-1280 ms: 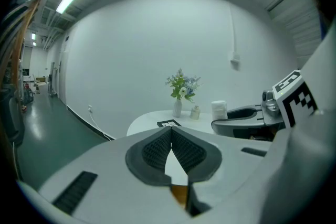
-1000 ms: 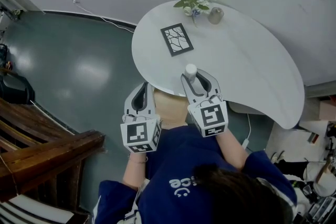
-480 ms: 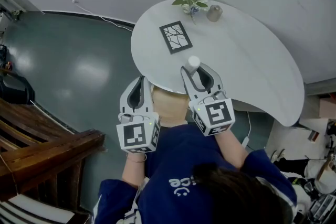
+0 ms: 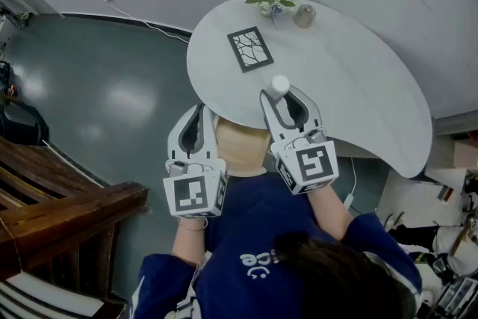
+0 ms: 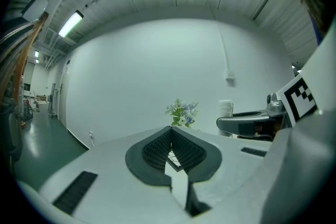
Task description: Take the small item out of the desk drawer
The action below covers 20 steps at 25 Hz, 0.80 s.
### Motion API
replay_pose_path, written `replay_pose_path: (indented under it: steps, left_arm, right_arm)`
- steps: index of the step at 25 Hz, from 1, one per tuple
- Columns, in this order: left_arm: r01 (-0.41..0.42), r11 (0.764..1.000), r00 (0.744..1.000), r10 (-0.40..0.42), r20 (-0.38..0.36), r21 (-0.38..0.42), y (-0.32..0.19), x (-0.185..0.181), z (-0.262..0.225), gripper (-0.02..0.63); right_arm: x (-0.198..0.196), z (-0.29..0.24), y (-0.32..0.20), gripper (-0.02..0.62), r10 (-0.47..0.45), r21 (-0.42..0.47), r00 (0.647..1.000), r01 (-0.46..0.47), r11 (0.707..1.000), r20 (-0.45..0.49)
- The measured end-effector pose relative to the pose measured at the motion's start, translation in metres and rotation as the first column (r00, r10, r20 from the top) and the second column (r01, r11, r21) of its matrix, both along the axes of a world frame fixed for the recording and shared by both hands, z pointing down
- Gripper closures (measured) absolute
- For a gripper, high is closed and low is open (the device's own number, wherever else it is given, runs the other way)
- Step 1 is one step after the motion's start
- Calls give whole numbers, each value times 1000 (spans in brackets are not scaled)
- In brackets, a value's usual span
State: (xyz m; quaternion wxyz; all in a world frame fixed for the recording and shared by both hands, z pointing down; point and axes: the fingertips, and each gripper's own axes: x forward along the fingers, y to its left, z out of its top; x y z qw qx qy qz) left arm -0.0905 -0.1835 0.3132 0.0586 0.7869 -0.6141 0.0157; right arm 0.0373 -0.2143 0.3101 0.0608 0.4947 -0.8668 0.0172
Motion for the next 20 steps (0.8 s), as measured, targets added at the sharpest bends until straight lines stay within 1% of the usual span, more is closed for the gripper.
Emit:
replay_pose_path:
  steps: [7, 11, 20]
  left_arm:
    - [12, 1000, 1000, -12, 11, 1, 10, -1, -2, 603]
    - [4, 1000, 1000, -4, 16, 7, 15, 2, -2, 601]
    - [7, 1000, 1000, -7, 27, 3, 23, 5, -4, 601]
  right_arm:
    - [-2, -3, 12, 457, -15, 24, 1000, 15, 1000, -4]
    - [-1, -5, 16, 459, -16, 32, 1000, 16, 999, -7]
    - [2, -3, 24, 457, -20, 23, 1000, 20, 1000, -7]
